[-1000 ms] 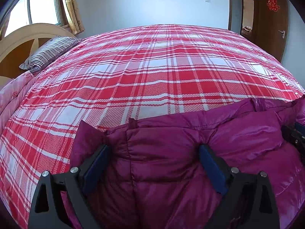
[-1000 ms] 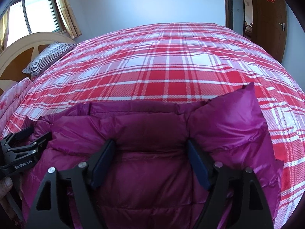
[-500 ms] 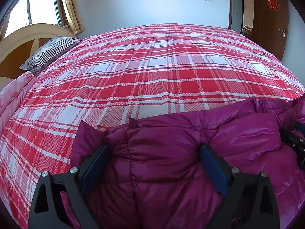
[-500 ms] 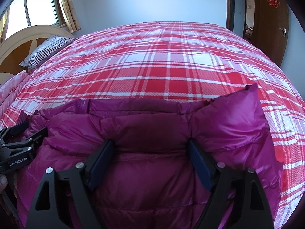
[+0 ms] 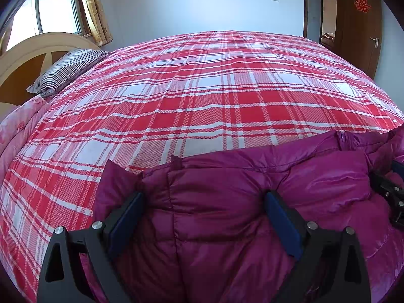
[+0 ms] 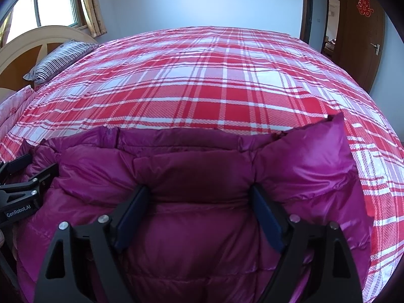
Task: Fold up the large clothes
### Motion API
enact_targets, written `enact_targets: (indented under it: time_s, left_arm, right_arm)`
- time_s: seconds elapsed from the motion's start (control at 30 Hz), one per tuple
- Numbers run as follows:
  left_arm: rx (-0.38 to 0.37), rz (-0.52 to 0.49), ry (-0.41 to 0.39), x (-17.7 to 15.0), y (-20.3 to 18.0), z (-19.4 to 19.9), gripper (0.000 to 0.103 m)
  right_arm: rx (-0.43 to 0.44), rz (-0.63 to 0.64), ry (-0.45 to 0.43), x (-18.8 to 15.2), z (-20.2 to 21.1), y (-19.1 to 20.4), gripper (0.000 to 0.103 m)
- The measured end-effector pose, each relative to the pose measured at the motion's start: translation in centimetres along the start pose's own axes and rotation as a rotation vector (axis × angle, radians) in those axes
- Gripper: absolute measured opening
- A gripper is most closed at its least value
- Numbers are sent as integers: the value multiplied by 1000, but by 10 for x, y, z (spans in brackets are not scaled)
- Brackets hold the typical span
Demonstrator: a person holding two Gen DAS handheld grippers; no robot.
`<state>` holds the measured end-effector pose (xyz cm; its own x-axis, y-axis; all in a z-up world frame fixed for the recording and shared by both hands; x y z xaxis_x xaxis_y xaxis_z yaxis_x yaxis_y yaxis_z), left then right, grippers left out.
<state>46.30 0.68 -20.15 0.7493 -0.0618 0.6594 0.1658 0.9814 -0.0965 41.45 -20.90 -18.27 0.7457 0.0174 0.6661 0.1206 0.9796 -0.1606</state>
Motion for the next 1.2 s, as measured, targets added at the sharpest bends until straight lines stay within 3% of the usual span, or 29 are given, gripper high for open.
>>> enact_targets:
  time_s: [0.23, 0.43, 0.67, 0.8, 1.2]
  left_arm:
    - [7, -2, 5, 1, -1, -1, 97]
    - [74, -54, 16, 5, -10, 12, 97]
    - [-53, -134, -21, 6, -57, 42, 97]
    - [-12, -200, 25, -8, -66, 22, 97]
    - [-35, -157, 43, -16, -62, 6, 101]
  right_arm:
    - [-11, 10, 2, -1, -1, 2, 87]
    - [-31, 29, 2, -1, -1, 5, 89]
    - [-30, 27, 1, -2, -1, 4, 89]
    - [-30, 26, 0, -2, -1, 5, 89]
    - [-35, 29, 2, -2, -1, 5, 90]
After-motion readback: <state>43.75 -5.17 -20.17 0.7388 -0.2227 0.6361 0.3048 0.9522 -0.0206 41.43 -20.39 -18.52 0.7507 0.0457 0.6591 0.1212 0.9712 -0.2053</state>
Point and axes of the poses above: each gripper's, at about its wrist camera, not at the fingertips, and z roughly against the way its jaws point, y to its left, x to its top, the point moved 6 cm from there along -z, roughly the way its jaws point, and after that the axes turned 14 degrees about -x, right-handed, at the moved point
